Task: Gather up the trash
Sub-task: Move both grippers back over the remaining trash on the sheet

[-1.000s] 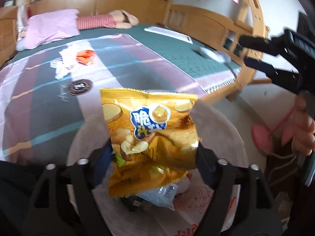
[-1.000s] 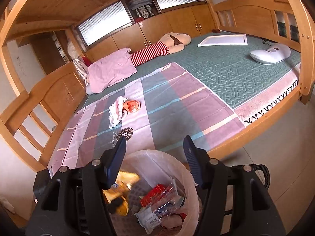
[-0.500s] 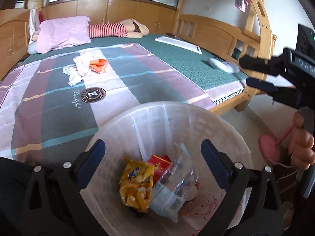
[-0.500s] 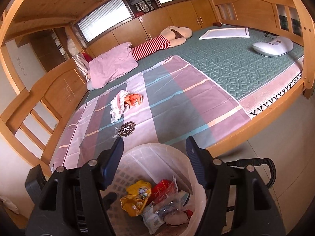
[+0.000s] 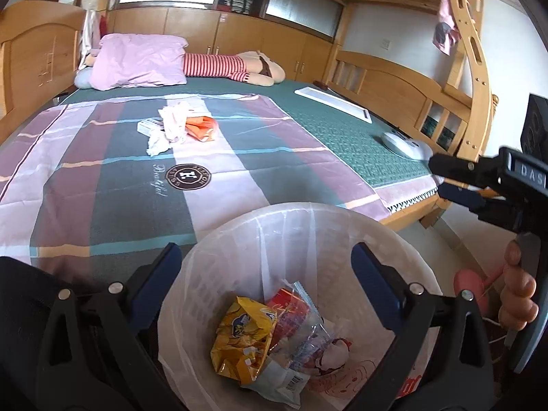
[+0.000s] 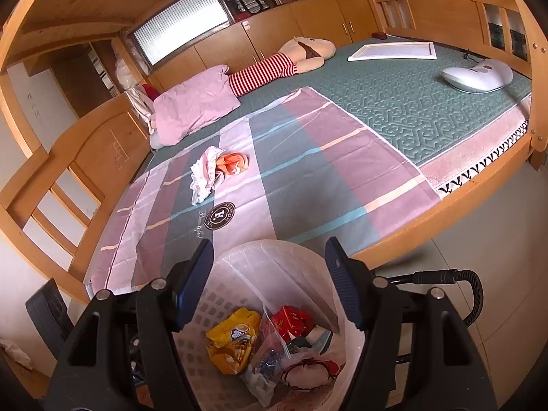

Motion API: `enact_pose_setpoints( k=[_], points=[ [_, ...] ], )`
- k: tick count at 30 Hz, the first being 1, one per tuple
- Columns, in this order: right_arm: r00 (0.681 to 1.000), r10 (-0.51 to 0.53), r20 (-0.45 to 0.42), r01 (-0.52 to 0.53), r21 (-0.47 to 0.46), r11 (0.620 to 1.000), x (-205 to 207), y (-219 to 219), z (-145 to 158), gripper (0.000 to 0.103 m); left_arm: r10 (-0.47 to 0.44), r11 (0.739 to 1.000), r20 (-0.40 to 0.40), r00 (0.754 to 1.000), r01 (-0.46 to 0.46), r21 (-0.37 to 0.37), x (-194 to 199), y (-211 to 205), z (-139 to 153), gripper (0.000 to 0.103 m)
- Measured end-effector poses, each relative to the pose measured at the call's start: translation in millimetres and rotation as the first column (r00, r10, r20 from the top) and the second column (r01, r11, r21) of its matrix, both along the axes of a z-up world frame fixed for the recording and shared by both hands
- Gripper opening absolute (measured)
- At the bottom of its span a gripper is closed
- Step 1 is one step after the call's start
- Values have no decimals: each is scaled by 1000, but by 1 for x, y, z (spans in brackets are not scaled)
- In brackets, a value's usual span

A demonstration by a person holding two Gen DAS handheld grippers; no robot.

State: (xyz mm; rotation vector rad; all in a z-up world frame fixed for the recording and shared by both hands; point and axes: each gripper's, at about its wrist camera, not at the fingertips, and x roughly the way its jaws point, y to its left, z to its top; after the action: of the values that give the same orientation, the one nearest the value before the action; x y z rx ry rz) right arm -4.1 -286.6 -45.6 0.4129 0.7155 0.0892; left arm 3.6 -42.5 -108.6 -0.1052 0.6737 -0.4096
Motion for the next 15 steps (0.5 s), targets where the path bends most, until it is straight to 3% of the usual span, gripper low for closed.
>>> enact_pose_setpoints(
  k=[9,15],
  points=[
    [998,23,-65,-28,-79,996,10,18,-19,67,113,994,-9,994,-113,-10,12,22,-3,99],
    [995,20,-100,-35,-153,988,19,25,-28,72,262,965,-25,965,-261,32,45,52,-3,99]
  ],
)
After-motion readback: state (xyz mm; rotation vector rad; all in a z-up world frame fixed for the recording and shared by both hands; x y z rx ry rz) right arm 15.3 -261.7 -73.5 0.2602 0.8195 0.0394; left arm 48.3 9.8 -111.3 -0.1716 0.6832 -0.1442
